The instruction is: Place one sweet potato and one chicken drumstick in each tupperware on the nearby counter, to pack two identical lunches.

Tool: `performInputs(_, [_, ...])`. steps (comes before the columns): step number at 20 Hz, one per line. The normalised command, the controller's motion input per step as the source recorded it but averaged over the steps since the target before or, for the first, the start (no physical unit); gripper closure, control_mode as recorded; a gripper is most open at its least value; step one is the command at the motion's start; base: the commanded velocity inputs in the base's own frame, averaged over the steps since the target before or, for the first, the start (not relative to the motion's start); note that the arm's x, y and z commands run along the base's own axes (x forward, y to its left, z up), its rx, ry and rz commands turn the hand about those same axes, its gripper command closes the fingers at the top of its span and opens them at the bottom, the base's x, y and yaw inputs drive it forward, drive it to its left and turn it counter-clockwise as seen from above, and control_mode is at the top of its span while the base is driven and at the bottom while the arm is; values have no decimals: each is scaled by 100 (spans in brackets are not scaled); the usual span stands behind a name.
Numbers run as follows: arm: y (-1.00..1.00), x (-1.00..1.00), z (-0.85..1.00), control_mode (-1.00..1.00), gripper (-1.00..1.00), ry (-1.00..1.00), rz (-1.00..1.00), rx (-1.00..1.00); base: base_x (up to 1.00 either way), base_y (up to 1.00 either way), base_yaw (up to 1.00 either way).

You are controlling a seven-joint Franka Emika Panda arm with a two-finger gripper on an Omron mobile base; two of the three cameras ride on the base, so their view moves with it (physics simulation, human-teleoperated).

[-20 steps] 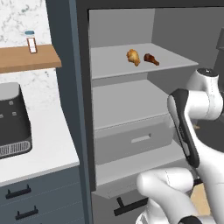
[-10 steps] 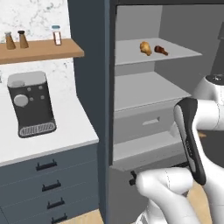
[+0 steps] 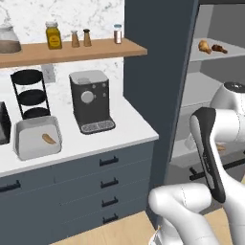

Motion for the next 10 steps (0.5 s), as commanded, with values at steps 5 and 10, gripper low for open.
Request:
performInputs(5, [0,0,0,100,100,0,0,0,-9,100,0])
performInputs(10, [0,0,0,100,100,0,0,0,0,100,1])
